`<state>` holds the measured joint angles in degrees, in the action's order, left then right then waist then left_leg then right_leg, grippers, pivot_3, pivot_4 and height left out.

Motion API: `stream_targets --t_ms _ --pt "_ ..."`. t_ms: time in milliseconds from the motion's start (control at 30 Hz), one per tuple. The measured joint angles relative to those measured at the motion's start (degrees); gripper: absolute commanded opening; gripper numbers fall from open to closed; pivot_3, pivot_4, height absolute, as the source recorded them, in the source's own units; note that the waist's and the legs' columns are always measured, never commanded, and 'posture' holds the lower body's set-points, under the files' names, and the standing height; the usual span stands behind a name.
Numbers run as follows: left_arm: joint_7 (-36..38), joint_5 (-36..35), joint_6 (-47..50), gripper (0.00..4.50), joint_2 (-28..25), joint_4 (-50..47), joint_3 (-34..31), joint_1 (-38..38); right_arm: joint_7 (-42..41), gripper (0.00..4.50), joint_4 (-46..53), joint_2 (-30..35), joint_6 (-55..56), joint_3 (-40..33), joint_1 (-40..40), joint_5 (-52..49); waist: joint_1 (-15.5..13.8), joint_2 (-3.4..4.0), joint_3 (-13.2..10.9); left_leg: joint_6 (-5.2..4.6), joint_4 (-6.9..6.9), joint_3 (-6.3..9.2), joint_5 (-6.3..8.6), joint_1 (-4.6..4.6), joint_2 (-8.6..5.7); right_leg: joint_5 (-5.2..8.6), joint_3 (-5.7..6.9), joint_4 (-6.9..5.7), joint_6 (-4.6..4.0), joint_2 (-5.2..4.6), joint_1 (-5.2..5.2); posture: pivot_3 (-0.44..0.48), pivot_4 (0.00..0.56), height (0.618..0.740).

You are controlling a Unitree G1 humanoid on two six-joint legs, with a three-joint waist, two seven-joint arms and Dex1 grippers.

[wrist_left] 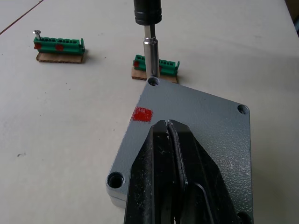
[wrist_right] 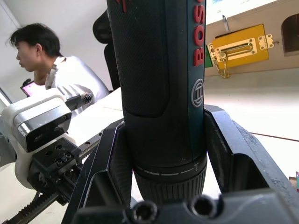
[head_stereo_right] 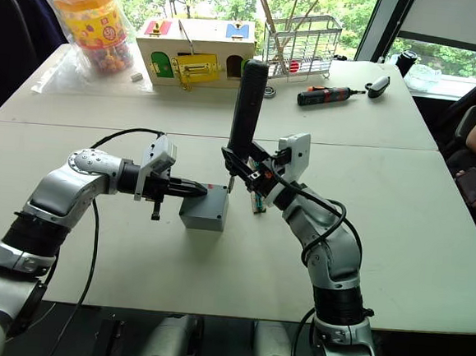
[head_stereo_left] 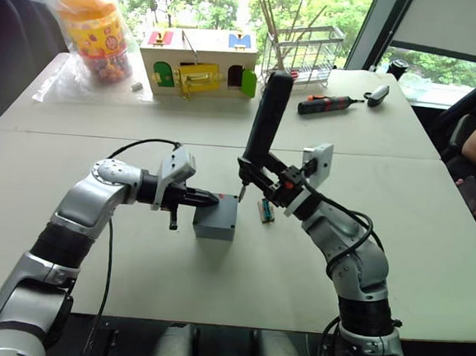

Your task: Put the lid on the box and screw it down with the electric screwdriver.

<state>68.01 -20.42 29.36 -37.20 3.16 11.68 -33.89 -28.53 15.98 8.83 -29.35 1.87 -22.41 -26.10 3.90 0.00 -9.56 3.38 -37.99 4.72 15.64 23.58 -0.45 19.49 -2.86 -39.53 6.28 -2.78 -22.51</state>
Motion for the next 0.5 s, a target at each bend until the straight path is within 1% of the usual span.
stream_targets --t_ms 267,500 --pt "0.0 0.4 -0.3 0.0 0.3 0.1 0.0 0.0 0.8 1.77 4.4 0.3 -0.3 -0.6 -2.5 -2.2 -0.1 0.0 0.0 -0.01 0.01 0.01 0.0 -0.05 0.01 0.0 0.0 0.02 0.0 0.0 0.07 0.0 0.15 0.74" --pt "0.1 0.8 -0.9 0.0 0.5 0.2 0.0 0.0 1.1 1.77 4.4 0.2 -0.5 0.6 -0.5 -2.3 -0.1 -0.01 0.0 -0.01 0.01 0.01 0.01 -0.06 0.0 0.0 0.0 0.04 0.0 -0.01 0.09 0.0 0.15 0.74"
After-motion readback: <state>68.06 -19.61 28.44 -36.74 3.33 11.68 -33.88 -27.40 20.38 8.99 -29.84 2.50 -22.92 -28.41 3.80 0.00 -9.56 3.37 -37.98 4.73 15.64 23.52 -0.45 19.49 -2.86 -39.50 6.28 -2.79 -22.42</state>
